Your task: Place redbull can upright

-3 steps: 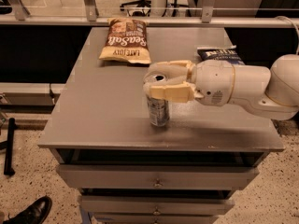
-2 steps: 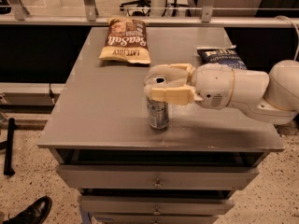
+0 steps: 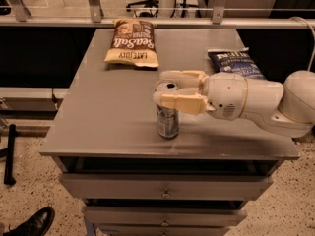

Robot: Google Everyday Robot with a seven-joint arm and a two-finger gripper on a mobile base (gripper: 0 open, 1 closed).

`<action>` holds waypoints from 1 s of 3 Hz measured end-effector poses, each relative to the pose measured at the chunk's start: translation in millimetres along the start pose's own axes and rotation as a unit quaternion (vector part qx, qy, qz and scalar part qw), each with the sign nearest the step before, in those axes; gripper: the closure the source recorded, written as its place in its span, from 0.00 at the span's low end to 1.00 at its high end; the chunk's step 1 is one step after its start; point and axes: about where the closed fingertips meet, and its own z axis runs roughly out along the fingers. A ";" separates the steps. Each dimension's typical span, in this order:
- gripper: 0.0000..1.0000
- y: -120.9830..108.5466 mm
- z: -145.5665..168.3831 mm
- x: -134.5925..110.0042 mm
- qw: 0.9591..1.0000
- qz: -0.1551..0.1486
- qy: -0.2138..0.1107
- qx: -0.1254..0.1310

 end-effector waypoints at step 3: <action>0.00 -6.4 -33.9 4.8 0.999 -0.024 0.031 0.005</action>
Offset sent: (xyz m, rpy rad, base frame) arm -0.0047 -0.0320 -0.0060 -0.0342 -0.0176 -0.0302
